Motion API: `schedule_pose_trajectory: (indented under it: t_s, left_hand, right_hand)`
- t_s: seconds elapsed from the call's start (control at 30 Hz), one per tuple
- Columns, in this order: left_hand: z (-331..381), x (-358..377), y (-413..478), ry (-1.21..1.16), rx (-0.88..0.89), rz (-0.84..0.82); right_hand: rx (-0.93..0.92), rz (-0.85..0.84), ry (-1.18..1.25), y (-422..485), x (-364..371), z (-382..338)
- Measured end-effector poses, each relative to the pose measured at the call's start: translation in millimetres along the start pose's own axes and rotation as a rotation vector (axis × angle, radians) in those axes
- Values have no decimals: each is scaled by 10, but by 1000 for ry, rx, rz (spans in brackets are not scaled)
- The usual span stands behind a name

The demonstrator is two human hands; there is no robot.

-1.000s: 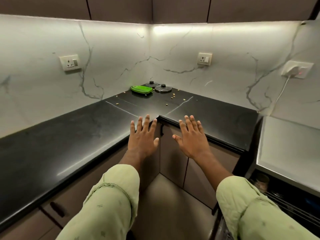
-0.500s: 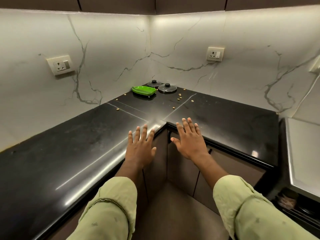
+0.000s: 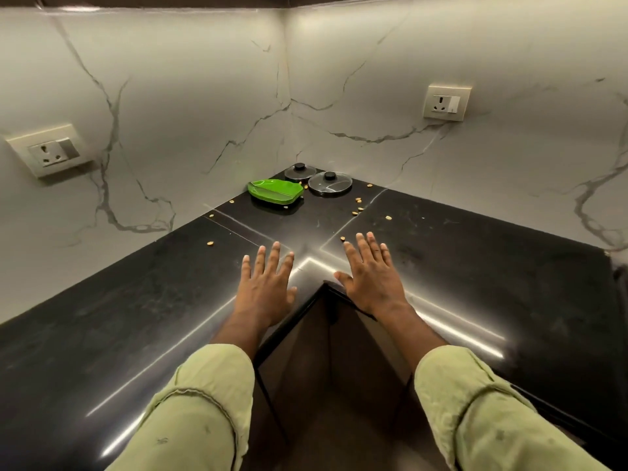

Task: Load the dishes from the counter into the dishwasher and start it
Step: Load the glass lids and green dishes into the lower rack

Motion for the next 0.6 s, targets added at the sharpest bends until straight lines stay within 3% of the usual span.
schedule_pose_trajectory:
  t_s: [0.43, 0.6]
  left_hand:
    - [-400, 273, 1786, -96, 33, -80]
    - [-534, 367, 2431, -97, 84, -197]
  right_hand:
    - [53, -96, -92, 1497, 545, 200]
    - [95, -125, -137, 1968, 641, 237]
Point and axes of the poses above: each hand's wrist, its own y-axis towards the middle knuckle, its own x-axis out of the palm, z = x × y, the point moved 1 cm from there along y, towards the middle knuckle, and after that the axes turned 15 degrees about -y, right-handed, at the moved point
